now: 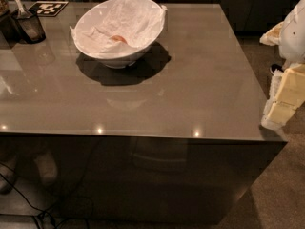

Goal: Pick apple from white bowl

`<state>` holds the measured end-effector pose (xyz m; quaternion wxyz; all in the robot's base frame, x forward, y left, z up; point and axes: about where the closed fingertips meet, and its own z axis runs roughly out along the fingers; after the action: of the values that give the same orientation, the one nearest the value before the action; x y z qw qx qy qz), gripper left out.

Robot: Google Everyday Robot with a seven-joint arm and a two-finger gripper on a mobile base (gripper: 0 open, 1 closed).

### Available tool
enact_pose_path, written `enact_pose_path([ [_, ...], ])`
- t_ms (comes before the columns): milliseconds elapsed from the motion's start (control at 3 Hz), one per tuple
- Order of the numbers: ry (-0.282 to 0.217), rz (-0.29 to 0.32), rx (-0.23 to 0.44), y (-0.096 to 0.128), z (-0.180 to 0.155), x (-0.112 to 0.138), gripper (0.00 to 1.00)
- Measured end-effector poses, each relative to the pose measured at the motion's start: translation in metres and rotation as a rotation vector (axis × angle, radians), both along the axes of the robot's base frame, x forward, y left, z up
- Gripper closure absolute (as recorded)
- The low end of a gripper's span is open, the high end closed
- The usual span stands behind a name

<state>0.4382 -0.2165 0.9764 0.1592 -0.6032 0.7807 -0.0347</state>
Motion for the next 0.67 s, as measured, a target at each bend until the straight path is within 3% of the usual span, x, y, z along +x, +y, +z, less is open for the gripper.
enact_pose_path([
  [333, -0.010, -0.005, -0.004, 0.003, 0.005, 0.003, 0.00],
  [667, -0.040, -0.008, -0.057, 0.046, 0.055, 0.054, 0.00],
])
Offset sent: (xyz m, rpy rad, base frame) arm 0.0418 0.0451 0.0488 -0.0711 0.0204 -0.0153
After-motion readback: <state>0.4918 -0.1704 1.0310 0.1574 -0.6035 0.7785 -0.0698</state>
